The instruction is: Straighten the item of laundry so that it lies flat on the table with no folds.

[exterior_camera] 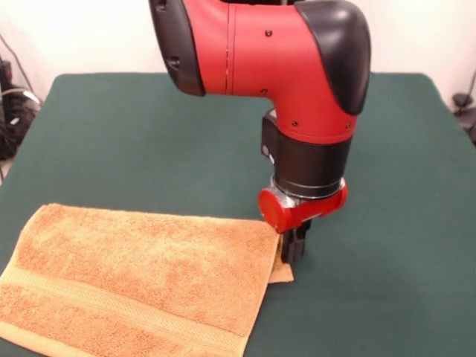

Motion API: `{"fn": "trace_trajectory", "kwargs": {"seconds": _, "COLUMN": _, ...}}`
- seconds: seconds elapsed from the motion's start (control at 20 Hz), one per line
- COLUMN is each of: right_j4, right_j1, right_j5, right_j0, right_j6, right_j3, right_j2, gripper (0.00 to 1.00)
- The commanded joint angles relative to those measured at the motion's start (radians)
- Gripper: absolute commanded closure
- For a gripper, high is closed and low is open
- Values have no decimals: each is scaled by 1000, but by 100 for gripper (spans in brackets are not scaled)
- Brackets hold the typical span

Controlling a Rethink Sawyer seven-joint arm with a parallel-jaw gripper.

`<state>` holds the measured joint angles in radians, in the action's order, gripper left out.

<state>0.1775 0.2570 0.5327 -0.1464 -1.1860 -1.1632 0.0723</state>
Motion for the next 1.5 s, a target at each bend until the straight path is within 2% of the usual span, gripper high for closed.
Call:
{"fn": "trace_trajectory", "kwargs": {"seconds": 0.05, "right_j4": -91, "right_j1": -8, "right_j5": 294, "right_j0": -24, "right_j6": -184, "right_j3": 31, "right_j2": 19, "gripper": 100}}
{"fn": "trace_trajectory", "kwargs": {"seconds": 0.75, "right_j4": -89, "right_j1": -59, "right_j5": 382, "right_j0": 5, "right_j6": -207, "right_j3": 193, "right_j2": 6, "gripper": 100}}
{"fn": "trace_trajectory", "kwargs": {"seconds": 1.15, "right_j4": -81, "right_j1": -86, "right_j5": 315, "right_j0": -2, "right_j6": -175, "right_j3": 220, "right_j2": 37, "gripper": 100}}
{"fn": "trace_trajectory", "kwargs": {"seconds": 1.5, "right_j4": -96, "right_j1": -125, "right_j5": 353, "right_j0": -1, "right_j6": -187, "right_j3": 254, "right_j2": 44, "gripper": 100}}
